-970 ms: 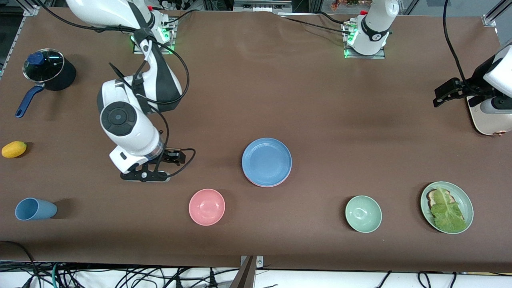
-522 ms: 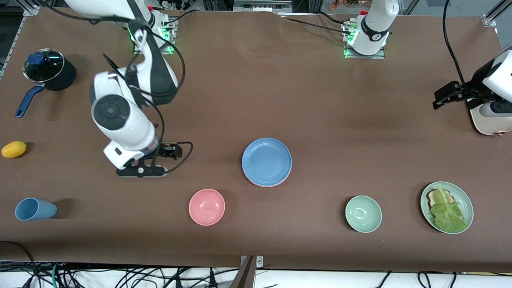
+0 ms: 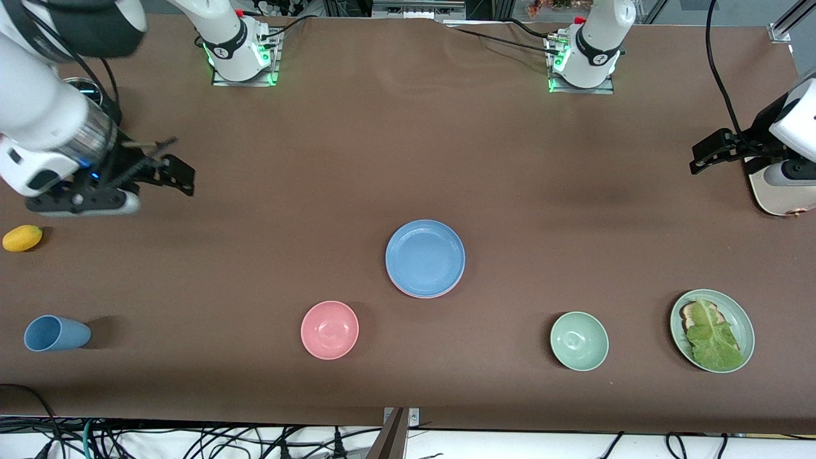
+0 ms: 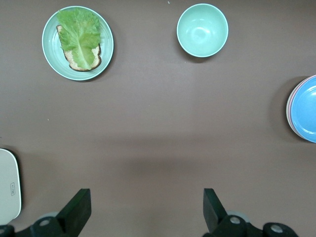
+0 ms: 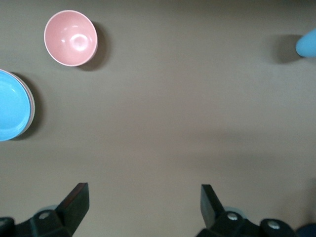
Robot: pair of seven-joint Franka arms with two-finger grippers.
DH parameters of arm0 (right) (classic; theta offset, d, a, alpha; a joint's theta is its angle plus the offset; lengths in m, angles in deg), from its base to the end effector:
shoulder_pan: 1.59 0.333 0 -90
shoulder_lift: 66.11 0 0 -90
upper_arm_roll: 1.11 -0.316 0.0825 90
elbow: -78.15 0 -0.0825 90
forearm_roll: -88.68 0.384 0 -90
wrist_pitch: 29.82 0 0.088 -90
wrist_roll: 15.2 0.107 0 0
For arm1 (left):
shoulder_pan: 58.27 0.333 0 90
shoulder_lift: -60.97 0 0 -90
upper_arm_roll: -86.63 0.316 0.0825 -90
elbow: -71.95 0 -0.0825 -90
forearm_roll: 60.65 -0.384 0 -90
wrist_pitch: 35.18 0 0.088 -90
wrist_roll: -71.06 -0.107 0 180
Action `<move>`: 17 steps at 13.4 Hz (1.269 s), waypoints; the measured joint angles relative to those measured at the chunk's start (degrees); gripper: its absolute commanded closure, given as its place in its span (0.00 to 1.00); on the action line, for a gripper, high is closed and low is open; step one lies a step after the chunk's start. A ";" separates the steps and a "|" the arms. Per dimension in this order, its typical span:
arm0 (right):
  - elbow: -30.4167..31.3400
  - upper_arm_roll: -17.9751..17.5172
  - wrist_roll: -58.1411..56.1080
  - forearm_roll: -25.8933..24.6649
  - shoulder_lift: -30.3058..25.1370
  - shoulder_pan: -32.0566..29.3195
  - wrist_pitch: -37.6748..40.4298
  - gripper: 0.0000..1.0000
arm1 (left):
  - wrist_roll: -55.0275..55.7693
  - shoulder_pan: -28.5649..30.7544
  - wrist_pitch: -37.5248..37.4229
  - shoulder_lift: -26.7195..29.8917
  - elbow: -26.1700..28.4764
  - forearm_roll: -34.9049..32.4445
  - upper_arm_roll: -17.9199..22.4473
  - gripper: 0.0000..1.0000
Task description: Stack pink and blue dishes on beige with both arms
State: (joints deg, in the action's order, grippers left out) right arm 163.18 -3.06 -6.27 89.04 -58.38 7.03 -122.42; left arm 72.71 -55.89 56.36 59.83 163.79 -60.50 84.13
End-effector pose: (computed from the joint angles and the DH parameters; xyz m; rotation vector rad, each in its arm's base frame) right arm 0.5894 0.1093 0.5917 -3.1310 -0.0439 0.0071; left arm 0.5618 -0.0012 0.6006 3.1380 0.0421 -0.0395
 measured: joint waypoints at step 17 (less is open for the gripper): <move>3.23 -0.84 -0.92 -2.77 -7.41 -3.02 6.90 0.00 | -0.05 0.00 0.00 -0.02 -0.02 0.00 0.00 0.00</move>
State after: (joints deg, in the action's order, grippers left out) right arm 166.41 -3.90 -7.19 86.27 -65.78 4.01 -115.52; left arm 72.66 -55.89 56.36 59.82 163.77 -60.49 84.13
